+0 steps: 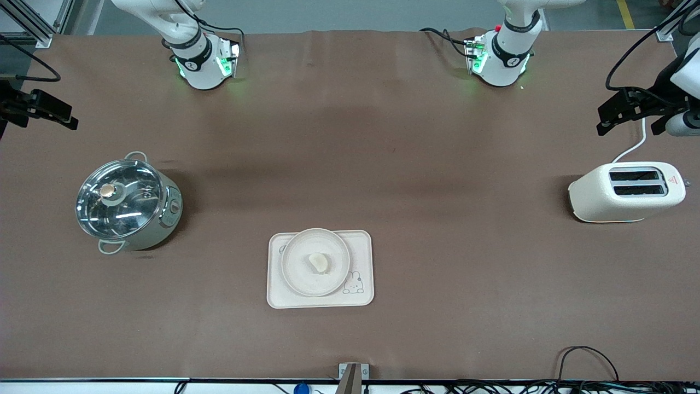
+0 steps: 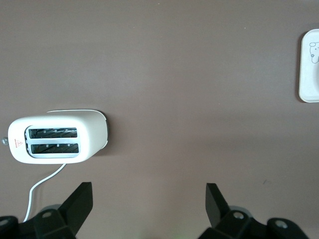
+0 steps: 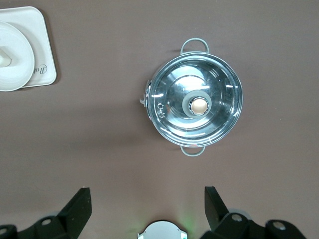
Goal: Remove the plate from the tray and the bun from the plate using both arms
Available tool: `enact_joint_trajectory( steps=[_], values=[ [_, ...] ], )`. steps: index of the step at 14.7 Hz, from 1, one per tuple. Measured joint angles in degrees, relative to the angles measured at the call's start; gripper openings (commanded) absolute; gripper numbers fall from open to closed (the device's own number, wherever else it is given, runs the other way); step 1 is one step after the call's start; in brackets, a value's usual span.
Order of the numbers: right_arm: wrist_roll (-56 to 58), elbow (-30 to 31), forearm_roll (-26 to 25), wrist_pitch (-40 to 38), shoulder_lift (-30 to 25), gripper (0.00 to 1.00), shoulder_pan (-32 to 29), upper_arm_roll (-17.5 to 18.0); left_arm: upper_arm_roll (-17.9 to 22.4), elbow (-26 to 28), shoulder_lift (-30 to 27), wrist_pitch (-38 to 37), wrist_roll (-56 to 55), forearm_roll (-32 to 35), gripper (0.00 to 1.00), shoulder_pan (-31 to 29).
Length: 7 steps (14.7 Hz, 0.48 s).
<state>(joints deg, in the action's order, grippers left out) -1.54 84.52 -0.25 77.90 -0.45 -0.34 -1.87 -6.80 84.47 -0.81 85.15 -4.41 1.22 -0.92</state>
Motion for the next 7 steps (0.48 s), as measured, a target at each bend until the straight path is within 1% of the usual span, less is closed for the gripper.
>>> enact_joint_trajectory(
  steps=[7],
  values=[
    [0.0, 0.1, 0.0, 0.1, 0.0, 1.00, 0.0, 0.1, 0.0, -0.3, 0.0, 0.0, 0.0, 0.0, 1.00, 0.0]
  ],
)
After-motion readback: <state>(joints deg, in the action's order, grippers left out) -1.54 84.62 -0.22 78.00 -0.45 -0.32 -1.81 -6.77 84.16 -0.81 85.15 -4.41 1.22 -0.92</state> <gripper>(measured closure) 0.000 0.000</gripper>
